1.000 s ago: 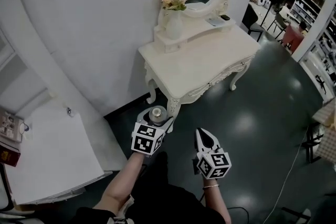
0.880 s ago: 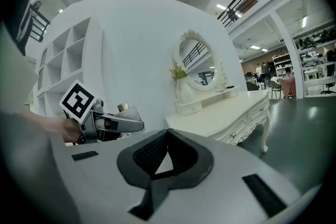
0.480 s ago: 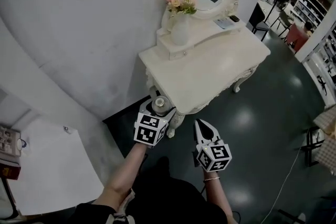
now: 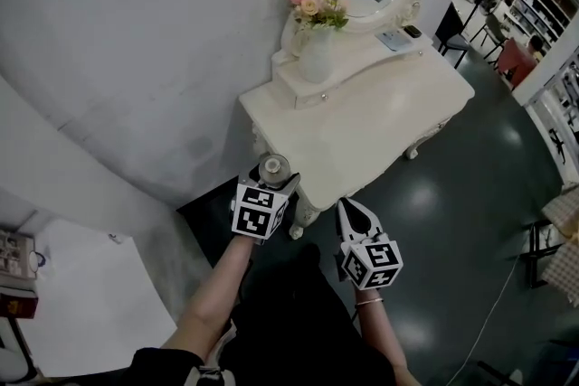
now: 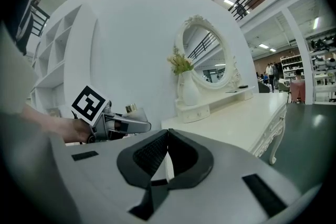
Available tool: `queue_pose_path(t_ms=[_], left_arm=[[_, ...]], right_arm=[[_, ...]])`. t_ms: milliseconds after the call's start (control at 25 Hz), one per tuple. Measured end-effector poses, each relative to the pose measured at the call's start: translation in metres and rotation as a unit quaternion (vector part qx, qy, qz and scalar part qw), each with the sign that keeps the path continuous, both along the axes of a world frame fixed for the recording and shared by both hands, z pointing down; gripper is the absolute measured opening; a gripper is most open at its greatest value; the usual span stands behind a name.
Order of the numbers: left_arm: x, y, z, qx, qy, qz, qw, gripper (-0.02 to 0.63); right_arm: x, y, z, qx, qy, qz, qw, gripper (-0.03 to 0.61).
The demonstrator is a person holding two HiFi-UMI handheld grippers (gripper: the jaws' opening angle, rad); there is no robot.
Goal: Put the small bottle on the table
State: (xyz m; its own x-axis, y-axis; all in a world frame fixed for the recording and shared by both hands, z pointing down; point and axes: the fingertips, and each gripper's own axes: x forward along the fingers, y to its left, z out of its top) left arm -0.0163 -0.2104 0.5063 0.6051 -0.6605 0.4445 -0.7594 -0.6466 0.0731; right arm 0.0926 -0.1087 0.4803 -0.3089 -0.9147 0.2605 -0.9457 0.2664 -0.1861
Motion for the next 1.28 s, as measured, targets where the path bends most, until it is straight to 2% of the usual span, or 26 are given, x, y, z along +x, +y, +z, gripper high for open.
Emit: queue_pose_path(t_ms=[400,720,920,1120,1280], left_arm=[[0.012,-0.066,0.009,0.002,-0.011,-0.019,0.9998,0.336],[0.022,-0.127,0.038,-0.012,-0.037,-0.046,0.9982,0.336],[0.025,-0.159,0.056,-0.015,-0.047,-0.059,0.9971,0.336],[0.029,-0.179,0.067,-0.024,-0.044,-0.066,0.9966,0.336],[0.029,-0.194,0.078,-0.027,-0.055,-0.071,0.9955,0.336]], right_arm=[[0.012,-0.068,-0.001,0.005,-0.004,-0.028,1.000,0.005],[0.020,-0.118,0.017,-0.018,-0.012,-0.057,0.998,0.005],[0.025,-0.139,0.027,-0.033,-0.006,-0.072,0.997,0.005],[0.032,-0.151,0.035,-0.044,-0.010,-0.073,0.996,0.005],[0.036,-0.156,0.038,-0.050,-0.017,-0.072,0.996,0.005]])
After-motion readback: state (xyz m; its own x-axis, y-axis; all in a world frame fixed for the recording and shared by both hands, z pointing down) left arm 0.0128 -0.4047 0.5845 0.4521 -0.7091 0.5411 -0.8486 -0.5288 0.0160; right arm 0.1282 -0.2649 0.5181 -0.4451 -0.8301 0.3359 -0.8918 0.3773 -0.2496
